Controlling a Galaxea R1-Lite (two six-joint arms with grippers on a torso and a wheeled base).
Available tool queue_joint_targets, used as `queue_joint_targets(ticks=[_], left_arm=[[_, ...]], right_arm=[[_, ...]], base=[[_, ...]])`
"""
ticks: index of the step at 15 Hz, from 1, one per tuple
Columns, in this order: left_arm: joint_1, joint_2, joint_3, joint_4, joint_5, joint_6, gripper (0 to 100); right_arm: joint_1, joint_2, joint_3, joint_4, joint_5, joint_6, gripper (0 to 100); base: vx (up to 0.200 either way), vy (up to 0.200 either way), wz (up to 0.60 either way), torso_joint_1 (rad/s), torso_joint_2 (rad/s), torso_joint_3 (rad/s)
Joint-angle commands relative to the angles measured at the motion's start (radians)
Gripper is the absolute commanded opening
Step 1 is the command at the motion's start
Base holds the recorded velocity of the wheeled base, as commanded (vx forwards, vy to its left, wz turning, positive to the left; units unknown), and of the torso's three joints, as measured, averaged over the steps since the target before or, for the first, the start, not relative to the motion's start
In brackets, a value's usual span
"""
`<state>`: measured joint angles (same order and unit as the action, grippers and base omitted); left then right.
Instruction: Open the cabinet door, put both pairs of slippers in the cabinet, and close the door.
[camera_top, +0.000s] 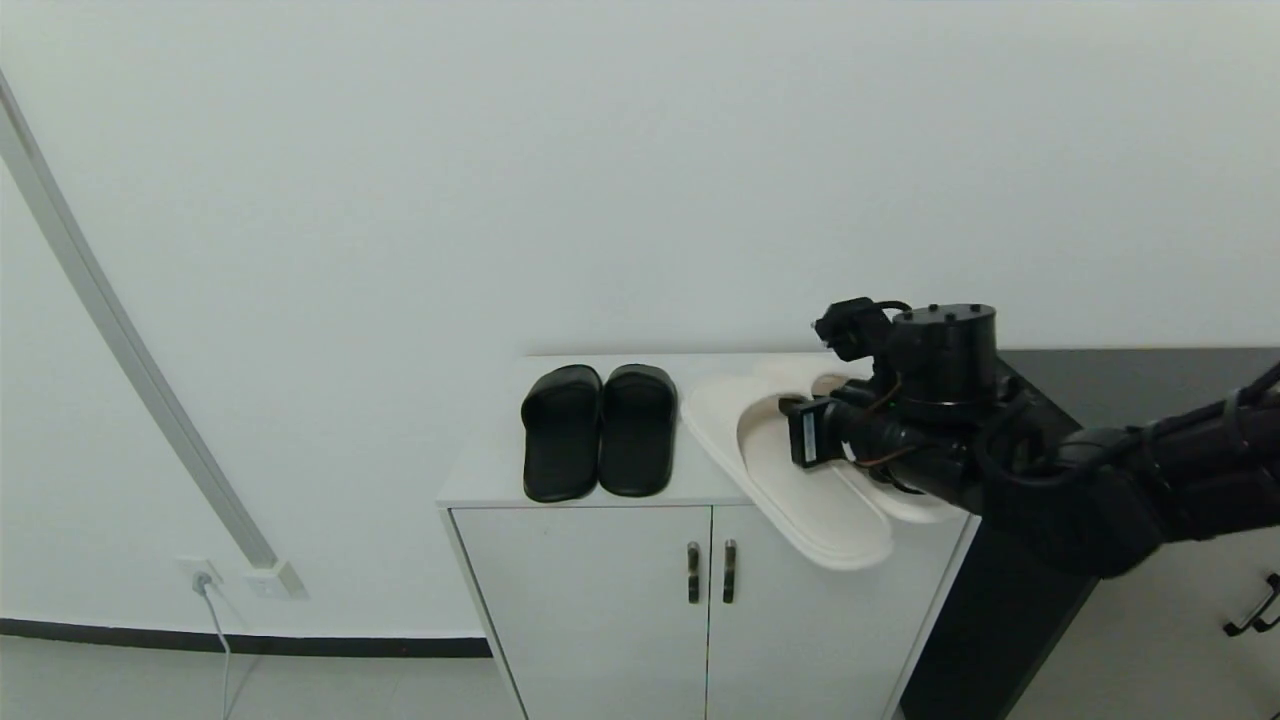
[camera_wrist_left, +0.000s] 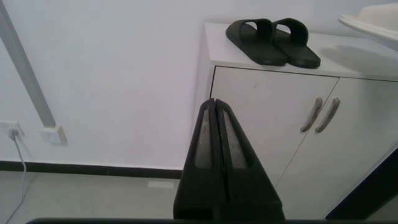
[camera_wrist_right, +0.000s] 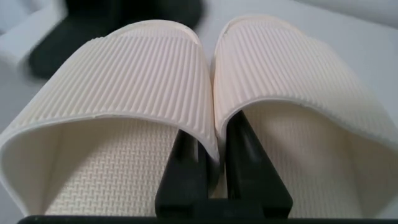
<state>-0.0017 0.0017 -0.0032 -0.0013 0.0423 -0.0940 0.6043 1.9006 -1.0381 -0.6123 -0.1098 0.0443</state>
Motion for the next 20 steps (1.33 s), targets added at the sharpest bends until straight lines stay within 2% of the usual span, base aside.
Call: queue_joint_targets(ticks=[1,4,5,11,14,20], left_arm=[[0.0,0.001,0.0,0.0,0.001,-0.001,0],[0.0,0.001,0.0,0.0,0.001,-0.001,0],[0.0,0.001,0.002,0.0,0.001,-0.001,0],[0.0,0.001,0.0,0.0,0.001,-0.003,0],[0.0,0.001,0.0,0.0,0.001,-0.003,0],[0.0,0.001,0.002,0.0,0.001,-0.003,0]], right_arm=[[-0.001,-0.155,0.205,-0.099,0.19,-0.049,0],[-0.011,-0.304,0.36,-0.095,0.461,-0.05,0],[-0.018,-0.325,0.388,-0.095,0.51,-0.05,0],[-0.026,-0.333,0.415,-0.098,0.547,-0.055,0],[-0.026,-0.336,0.434,-0.098,0.545,-0.083,0],[-0.026,-0.33,0.444,-0.102,0.544,-0.084,0]], base=[[0.0,0.0,0.0,0.0,0.0,0.0],[0.0,0.0,0.0,0.0,0.0,0.0],[0.0,0.0,0.0,0.0,0.0,0.0],[0.0,0.0,0.0,0.0,0.0,0.0],[-0.2,0.0,0.0,0.01,0.0,0.005],[0.0,0.0,0.0,0.0,0.0,0.0]])
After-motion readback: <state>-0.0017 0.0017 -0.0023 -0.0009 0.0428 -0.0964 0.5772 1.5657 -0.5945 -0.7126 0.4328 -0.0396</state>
